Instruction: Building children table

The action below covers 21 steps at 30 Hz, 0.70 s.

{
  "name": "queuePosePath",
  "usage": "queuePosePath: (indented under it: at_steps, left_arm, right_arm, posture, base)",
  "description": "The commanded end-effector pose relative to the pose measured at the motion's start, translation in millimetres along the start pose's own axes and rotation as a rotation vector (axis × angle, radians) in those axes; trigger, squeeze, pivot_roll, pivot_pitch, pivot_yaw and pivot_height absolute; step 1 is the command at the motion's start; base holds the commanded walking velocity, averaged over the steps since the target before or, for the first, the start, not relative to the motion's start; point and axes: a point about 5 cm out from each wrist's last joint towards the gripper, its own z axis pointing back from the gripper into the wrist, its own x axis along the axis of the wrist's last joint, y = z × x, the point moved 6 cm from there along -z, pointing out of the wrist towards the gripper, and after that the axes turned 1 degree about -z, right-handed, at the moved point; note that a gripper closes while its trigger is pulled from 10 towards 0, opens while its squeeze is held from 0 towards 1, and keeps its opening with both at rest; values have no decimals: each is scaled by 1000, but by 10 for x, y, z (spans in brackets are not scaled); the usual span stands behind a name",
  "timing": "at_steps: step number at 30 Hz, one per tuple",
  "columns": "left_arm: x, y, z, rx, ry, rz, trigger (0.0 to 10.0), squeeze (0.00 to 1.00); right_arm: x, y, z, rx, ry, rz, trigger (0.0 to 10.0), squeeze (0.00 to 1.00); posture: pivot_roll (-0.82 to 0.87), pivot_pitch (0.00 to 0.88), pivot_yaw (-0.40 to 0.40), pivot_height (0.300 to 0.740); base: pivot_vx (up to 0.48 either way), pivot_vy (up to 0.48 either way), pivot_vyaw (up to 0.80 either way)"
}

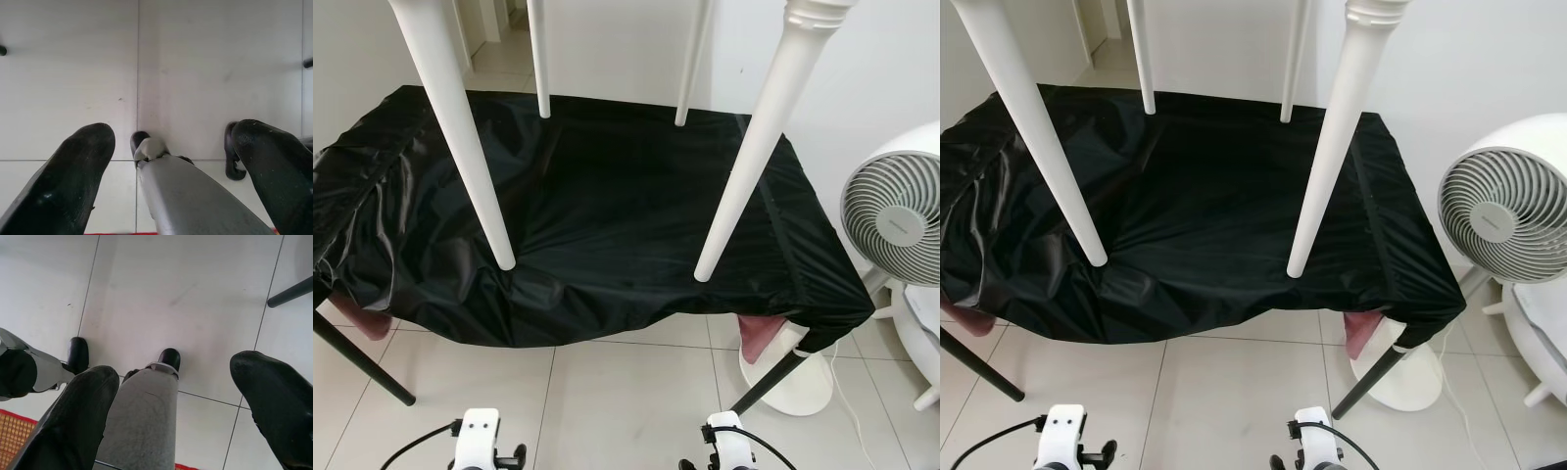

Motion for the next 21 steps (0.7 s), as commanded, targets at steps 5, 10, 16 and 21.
queuePosePath:
  at_steps: [5, 10, 16, 21]
  left_arm:
    - [7, 150, -16, 119, -14, 1, 10000, 0]
    - [146, 246, -27, 139, -68, 22, 10000, 0]
    - [244, 336, -37, 146, -100, 25, 10000, 0]
    - [281, 333, -48, 153, -117, 14, 10000, 0]
  right_arm:
    - [125, -189, -5, -79, -61, -81, 10000, 0]
    - [415, -258, -31, -68, -170, -270, 10000, 0]
    - [720, -173, -41, 64, -276, -426, 10000, 0]
    - [805, -203, -48, 27, -307, -384, 10000, 0]
  posture:
    - [-44, 35, -24, 740]
    - [-40, 25, -21, 740]
    - [-40, 16, -24, 740]
    - [-35, 14, -29, 740]
  base:
    - [0, 0, 0]
    - [0, 0, 0]
    - [0, 0, 0]
    - [0, 0, 0]
